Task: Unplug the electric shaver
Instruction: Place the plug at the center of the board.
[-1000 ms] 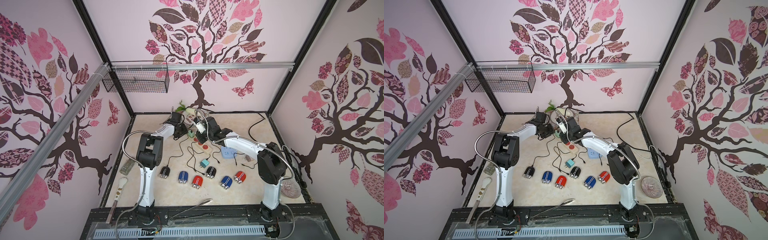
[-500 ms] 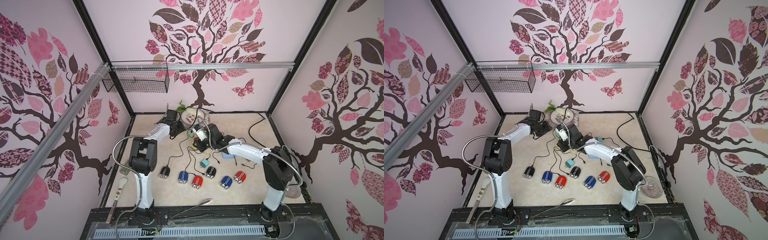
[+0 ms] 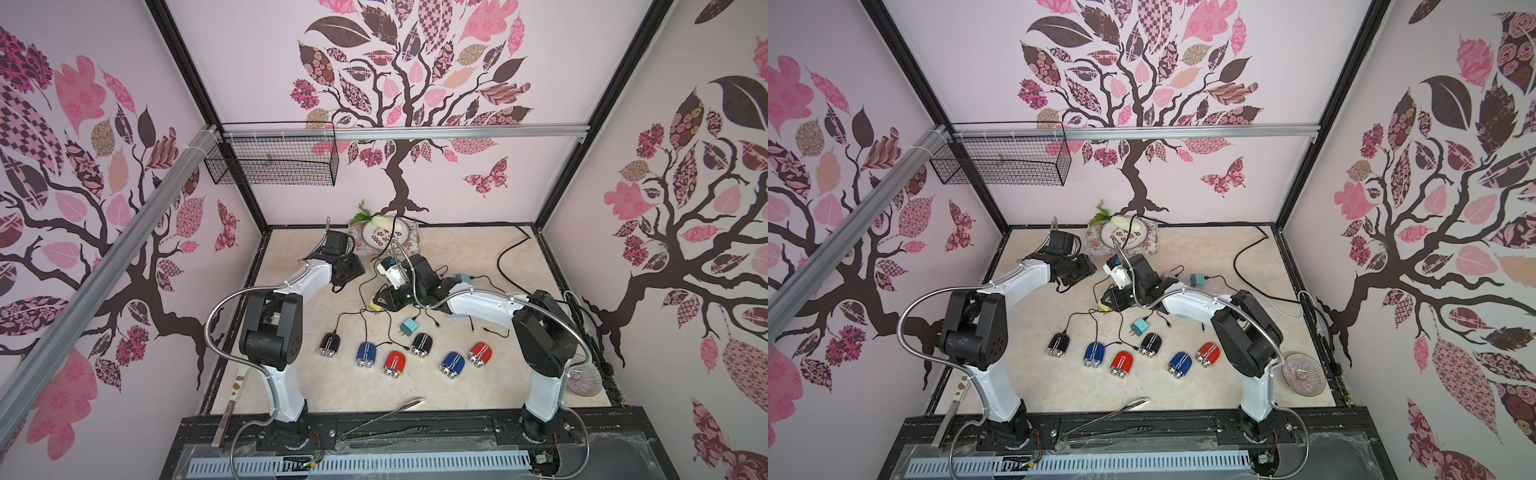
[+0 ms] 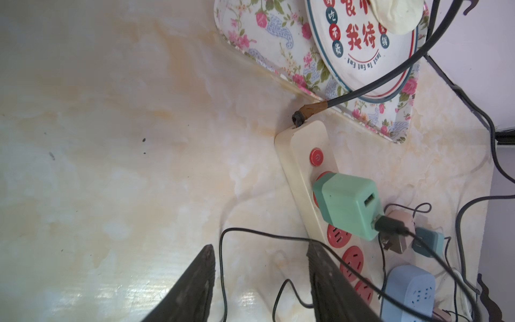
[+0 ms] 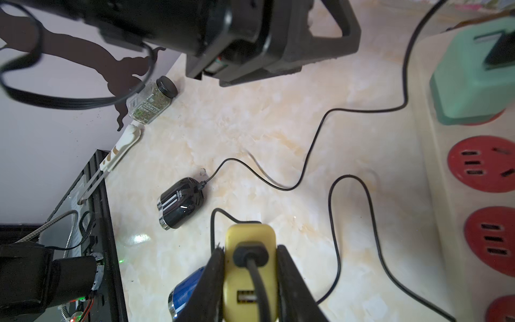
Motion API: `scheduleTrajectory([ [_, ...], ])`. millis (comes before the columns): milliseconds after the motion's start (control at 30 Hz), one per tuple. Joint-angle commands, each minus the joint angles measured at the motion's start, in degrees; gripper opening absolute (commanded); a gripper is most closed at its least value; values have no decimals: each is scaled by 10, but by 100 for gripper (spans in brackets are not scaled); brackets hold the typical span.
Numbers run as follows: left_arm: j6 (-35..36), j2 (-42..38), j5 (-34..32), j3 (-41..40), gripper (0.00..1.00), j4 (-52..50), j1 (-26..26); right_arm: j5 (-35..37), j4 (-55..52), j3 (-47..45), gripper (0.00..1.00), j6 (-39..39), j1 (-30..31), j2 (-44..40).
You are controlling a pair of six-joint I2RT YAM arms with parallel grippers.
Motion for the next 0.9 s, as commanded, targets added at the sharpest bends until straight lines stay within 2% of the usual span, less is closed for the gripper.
scheduleTrajectory([
  [0, 12, -27, 0, -31, 56, 15, 2, -13, 12, 4, 17, 19, 4, 30],
  [433, 16, -59, 4, -76, 56, 25, -17, 3, -4, 9, 21, 27, 4, 85],
  [600, 19, -66, 3, -78, 56, 22, -18, 13, -17, 9, 29, 21, 4, 81],
  [867, 25, -73, -1, -76, 55, 17, -21, 51, -47, 7, 53, 0, 4, 52],
])
